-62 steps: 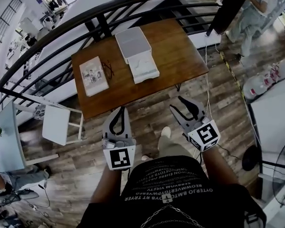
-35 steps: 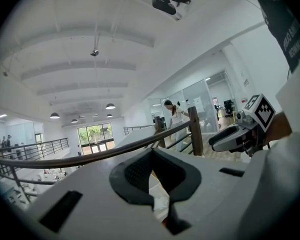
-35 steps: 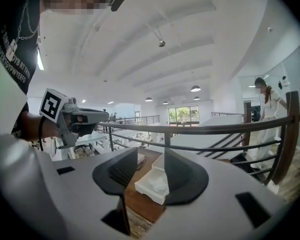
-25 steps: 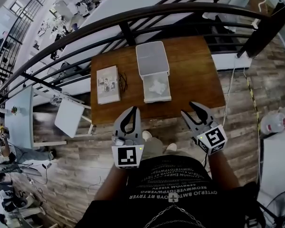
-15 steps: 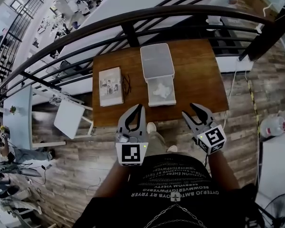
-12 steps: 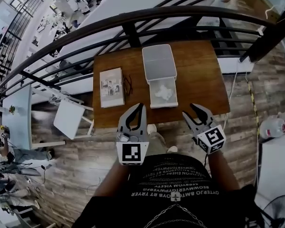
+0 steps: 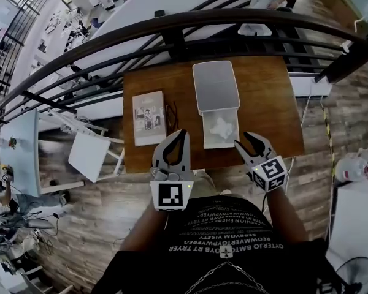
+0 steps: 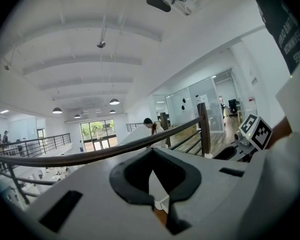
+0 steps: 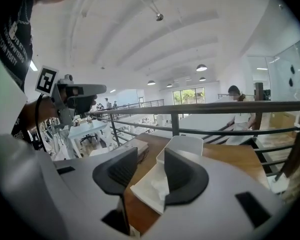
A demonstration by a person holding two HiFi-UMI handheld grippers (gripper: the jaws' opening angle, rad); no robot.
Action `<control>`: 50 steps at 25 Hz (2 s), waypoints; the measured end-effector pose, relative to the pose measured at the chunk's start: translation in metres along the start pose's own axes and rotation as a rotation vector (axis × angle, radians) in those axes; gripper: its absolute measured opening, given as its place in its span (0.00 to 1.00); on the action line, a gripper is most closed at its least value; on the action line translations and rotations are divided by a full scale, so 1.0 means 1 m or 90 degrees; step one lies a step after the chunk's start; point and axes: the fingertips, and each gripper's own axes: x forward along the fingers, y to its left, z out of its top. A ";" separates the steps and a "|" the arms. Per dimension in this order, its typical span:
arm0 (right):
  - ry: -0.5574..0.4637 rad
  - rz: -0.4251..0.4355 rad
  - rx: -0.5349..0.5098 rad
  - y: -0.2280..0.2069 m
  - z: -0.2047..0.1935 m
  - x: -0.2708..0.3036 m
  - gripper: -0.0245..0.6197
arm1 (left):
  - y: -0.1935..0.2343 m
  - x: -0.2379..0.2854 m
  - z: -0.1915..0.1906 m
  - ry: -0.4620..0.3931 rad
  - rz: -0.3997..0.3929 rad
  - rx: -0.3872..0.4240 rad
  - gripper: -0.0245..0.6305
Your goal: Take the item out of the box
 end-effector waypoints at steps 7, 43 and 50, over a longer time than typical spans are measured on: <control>0.063 0.001 0.006 -0.014 -0.024 0.049 0.30 | 0.027 0.031 -0.017 0.016 -0.014 -0.011 0.05; 0.512 0.023 -0.235 -0.046 -0.198 0.184 0.38 | 0.087 0.065 -0.081 0.090 0.001 -0.042 0.05; 0.513 -0.007 -0.304 -0.052 -0.196 0.182 0.21 | 0.085 0.048 -0.073 0.090 0.005 -0.029 0.04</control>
